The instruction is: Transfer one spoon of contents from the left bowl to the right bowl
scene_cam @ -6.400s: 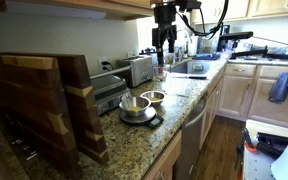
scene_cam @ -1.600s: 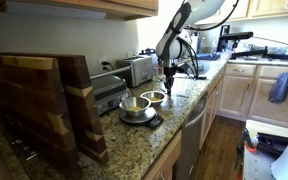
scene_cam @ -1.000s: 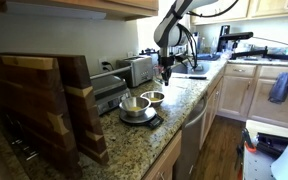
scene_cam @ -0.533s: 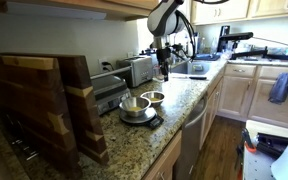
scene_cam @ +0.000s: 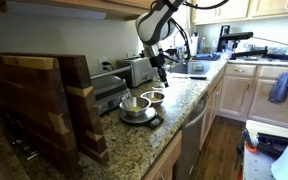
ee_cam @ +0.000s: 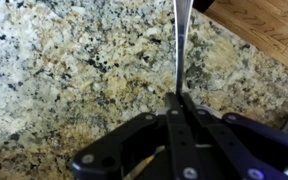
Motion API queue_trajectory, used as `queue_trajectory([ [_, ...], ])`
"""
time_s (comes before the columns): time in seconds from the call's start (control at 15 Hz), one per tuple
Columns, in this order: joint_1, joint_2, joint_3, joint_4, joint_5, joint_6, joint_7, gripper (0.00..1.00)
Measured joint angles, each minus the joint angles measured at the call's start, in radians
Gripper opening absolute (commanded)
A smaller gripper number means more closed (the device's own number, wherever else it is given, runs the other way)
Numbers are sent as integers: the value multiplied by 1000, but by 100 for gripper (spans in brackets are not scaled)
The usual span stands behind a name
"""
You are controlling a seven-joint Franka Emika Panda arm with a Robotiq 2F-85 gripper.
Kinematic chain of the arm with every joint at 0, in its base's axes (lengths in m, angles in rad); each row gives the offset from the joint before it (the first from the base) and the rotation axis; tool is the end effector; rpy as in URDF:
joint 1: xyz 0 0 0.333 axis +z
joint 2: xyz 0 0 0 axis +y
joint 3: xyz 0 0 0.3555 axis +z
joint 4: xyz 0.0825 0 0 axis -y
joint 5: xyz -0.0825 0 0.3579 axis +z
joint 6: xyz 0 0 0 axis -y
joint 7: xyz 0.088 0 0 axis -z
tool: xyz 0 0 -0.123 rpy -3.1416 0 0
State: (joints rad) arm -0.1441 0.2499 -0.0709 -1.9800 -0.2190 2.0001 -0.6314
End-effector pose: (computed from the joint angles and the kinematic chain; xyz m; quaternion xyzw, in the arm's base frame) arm 0.5441 -0.1337 0.3653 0.9536 0.2593 -0.1460 0.0464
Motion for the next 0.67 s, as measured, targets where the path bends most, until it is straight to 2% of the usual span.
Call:
queue_trajectory([
  [0.47,-2,8,0,5,-3,0,0,3],
  [0.67,14,24,1,5,-92,0,42,3],
])
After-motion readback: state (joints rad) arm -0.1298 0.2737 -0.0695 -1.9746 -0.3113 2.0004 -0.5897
